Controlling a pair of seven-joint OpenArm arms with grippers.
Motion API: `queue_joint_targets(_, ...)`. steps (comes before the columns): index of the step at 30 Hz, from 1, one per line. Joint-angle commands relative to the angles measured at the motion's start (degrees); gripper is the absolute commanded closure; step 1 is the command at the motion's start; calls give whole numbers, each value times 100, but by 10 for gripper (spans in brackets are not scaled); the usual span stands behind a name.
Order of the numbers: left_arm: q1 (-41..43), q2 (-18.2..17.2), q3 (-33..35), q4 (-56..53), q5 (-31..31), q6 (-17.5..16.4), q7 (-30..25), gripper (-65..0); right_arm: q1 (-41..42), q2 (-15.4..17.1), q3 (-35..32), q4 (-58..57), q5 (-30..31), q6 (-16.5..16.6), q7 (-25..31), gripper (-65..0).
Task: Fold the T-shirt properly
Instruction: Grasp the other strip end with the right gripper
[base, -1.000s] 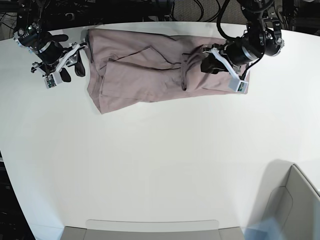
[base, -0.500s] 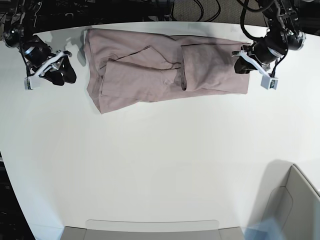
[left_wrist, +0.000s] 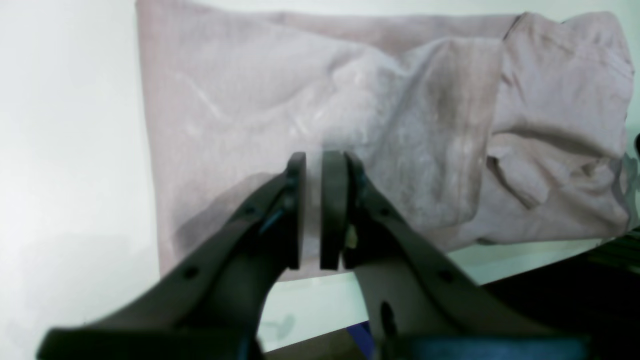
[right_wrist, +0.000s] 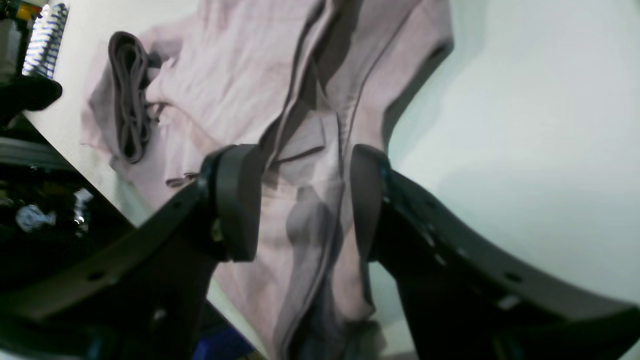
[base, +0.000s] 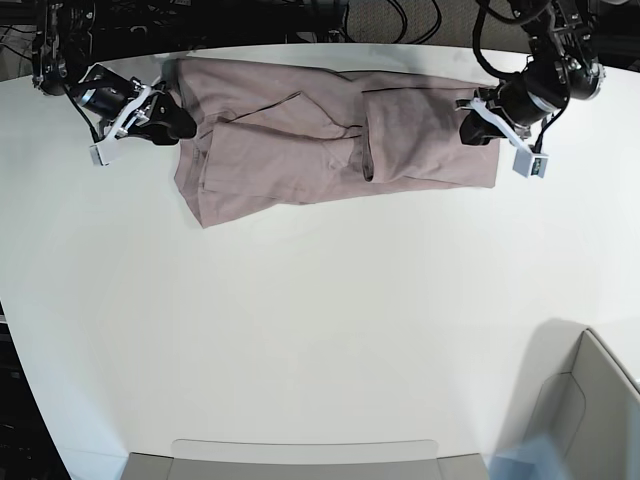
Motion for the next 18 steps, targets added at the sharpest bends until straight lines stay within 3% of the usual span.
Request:
queue_joint_targets(1, -9, -45, -49, 92, -109, -14, -74, -51, 58, 3, 19, 24, 109, 99, 104, -288)
queue_joint_targets(5, -1, -53, -67, 92, -109, -14, -74, -51, -30, -111, 169, -46, 109, 90, 131, -288)
queue_joint_targets(11, 70, -53, -31, 92, -118, -23, -74, -51, -74, -278, 986, -55, 118, 90, 113, -288)
queue_joint_targets(15, 70, -53, -31, 92, -118, -23, -74, -51, 40, -278, 986, -81, -67, 90, 104, -288)
queue_joint_targets(18, 70, -36, -23, 92, -127, -23, -74, -51, 269, -287, 556, -125, -559, 90, 104, -288)
